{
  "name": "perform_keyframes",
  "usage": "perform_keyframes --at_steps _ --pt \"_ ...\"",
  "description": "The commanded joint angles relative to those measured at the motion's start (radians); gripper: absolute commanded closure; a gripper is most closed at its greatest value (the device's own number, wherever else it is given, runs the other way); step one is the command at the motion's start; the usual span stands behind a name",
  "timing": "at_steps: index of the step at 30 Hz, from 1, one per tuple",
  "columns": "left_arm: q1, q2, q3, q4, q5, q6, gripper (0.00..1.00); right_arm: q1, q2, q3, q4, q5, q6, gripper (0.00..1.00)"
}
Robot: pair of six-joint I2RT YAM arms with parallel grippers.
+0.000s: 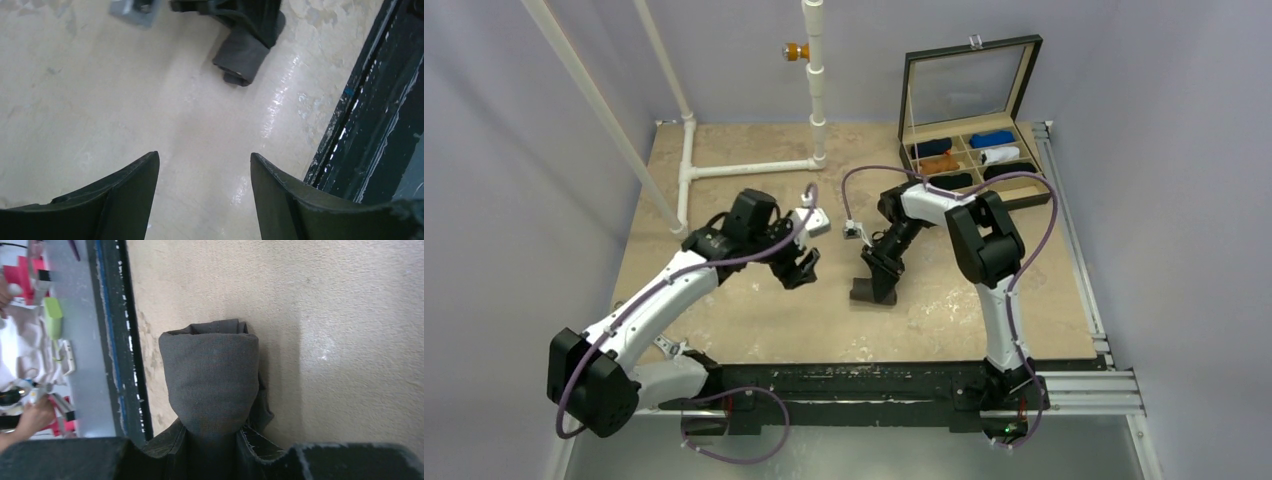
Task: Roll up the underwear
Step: Roll the underwear to the center of the board.
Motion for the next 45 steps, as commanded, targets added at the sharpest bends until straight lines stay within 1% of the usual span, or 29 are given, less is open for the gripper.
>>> perform_keyframes --at_steps 1,5,10,16,20,24,28,33,38,40,42,45 --pt "-0.169 -0.011 -0.065 0.165 -0.146 0.121 0.33 0.01 0.108 0.019 0.033 0.072 -0.1 1.0" --pt "-0.313 0.082 -0.062 0.251 -0.223 0.175 0.3 0.008 0.154 0.041 -0.013 0.057 -0.119 1.0" --pt "-0.436 0.225 -0.039 0.326 -0.298 0.213 0.26 0.006 0.178 0.047 -0.018 0.054 -0.118 1.0" --pt "-0.497 0.326 -0.028 0.385 -0.322 0.212 0.18 0.005 0.174 0.04 -0.002 0.055 -0.106 1.0" --pt "-0.52 0.356 -0.032 0.42 -0.344 0.21 0.06 0.005 0.183 0.038 0.001 0.056 -0.107 1.0" --pt "-0.529 0.383 -0.034 0.456 -0.366 0.211 0.02 0.006 0.19 0.035 0.0 0.056 -0.11 1.0" --pt "-0.536 0.412 -0.04 0.489 -0.381 0.221 0.01 0.006 0.191 0.036 0.0 0.057 -0.113 1.0" --pt "-0.541 0.46 -0.036 0.521 -0.385 0.225 0.0 0.006 0.195 0.037 -0.005 0.053 -0.114 1.0" --pt "-0.55 0.511 -0.02 0.546 -0.39 0.227 0.04 0.005 0.199 0.038 -0.008 0.051 -0.116 1.0" --pt "-0.555 0.527 -0.015 0.548 -0.383 0.222 0.07 0.005 0.199 0.039 -0.008 0.05 -0.114 1.0" --pt "-0.558 0.538 -0.009 0.544 -0.382 0.218 0.13 0.005 0.199 0.04 -0.007 0.048 -0.114 1.0" --pt "-0.558 0.549 -0.007 0.535 -0.375 0.216 0.23 0.005 0.199 0.038 -0.005 0.048 -0.112 1.0"
